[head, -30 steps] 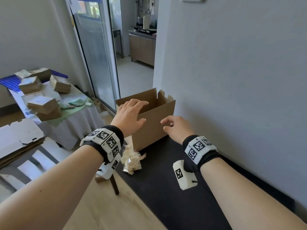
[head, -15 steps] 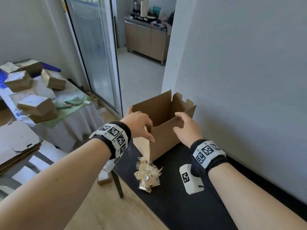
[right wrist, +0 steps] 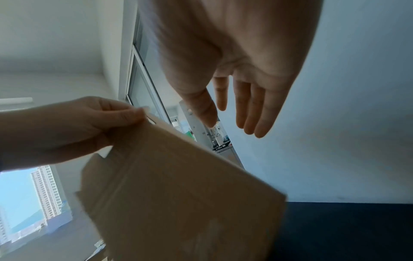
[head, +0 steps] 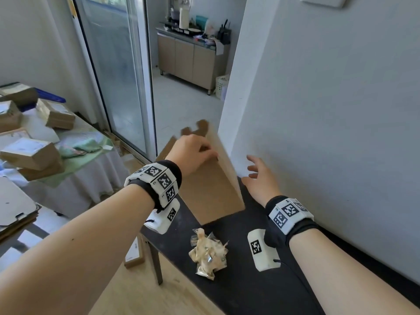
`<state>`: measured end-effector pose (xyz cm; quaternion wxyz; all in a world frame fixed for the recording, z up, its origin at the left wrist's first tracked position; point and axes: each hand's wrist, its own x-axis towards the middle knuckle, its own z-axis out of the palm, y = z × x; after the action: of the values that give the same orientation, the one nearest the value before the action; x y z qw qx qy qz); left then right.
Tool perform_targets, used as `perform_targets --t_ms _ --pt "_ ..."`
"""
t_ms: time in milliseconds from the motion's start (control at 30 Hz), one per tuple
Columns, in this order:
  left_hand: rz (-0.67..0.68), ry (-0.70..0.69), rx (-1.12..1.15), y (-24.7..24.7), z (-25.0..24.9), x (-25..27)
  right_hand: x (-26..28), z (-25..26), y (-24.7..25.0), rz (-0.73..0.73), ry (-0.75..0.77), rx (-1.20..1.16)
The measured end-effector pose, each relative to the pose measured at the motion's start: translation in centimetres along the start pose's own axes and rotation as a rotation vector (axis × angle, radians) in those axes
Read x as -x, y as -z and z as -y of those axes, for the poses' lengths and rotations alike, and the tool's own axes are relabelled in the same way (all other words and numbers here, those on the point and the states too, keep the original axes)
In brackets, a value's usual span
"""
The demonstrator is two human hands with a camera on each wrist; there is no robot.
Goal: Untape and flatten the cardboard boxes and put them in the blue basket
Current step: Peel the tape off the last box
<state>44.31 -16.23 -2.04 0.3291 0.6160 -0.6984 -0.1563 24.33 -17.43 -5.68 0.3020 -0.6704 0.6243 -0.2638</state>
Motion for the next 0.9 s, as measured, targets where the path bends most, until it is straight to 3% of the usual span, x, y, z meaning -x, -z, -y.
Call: perform_targets --t_ms 133,400,600,900 --pt "-0.26 0.052 0.098 1.9 -1.2 -0.9 0.4 0.1 0.8 -0.024 0.015 0.012" --pt "-0.3 0.139 0.314 2.3 -6.4 -2.9 1.3 -0.3 6.4 -0.249 -0.013 -0.162" --pt "-0.149 0.248 0.553 -1.0 -11.3 -4.5 3.1 -2.5 12.9 -0.443 -0.064 -0.259" --pt "0.18 0.465 0.632 -12.0 -15.3 -4.1 8.9 -10.7 18.3 -0.536 -0.283 -0.209"
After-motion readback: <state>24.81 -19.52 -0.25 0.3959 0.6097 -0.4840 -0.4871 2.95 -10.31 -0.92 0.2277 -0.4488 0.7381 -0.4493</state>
